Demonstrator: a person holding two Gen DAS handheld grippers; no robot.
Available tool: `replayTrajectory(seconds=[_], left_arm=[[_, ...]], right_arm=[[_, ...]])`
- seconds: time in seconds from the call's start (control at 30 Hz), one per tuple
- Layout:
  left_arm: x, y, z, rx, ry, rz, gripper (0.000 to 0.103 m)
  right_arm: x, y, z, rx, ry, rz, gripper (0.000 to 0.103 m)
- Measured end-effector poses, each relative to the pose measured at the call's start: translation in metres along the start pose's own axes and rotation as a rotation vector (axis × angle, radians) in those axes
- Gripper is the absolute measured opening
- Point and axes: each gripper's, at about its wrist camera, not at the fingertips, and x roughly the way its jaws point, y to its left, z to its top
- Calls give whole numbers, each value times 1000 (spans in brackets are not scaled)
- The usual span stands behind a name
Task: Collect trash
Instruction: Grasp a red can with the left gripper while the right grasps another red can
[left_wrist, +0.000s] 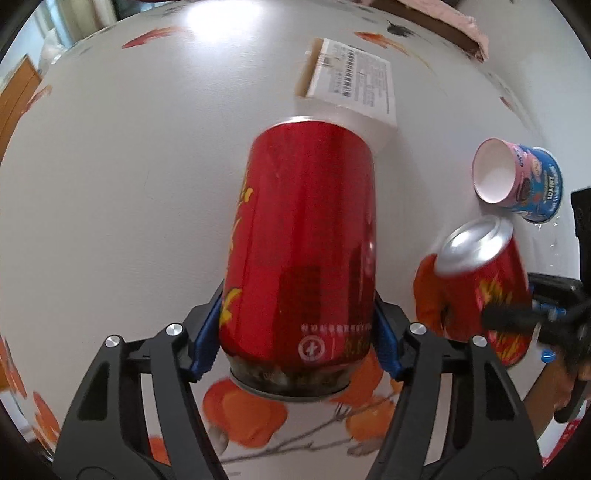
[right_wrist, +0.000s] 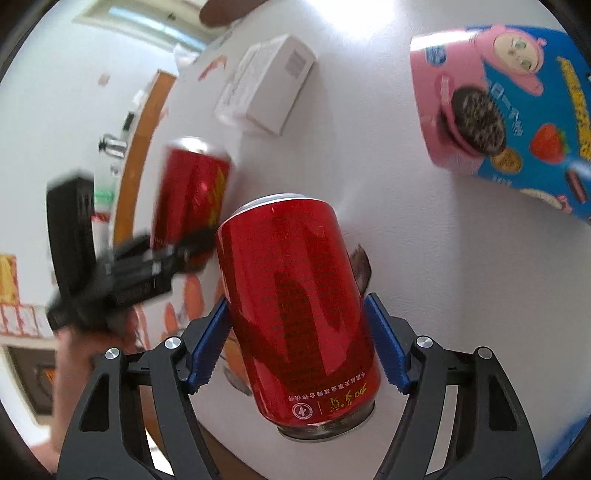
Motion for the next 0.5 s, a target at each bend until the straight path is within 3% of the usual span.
replayTrajectory(seconds=[0.3, 0.5], left_arm=[[-53, 30, -41, -80, -76, 20, 64], [-74, 52, -76, -133, -106, 18, 64]], right_arm=[[-9, 27, 9, -20, -45, 51, 72], [2, 68, 13, -79, -42, 57, 72]])
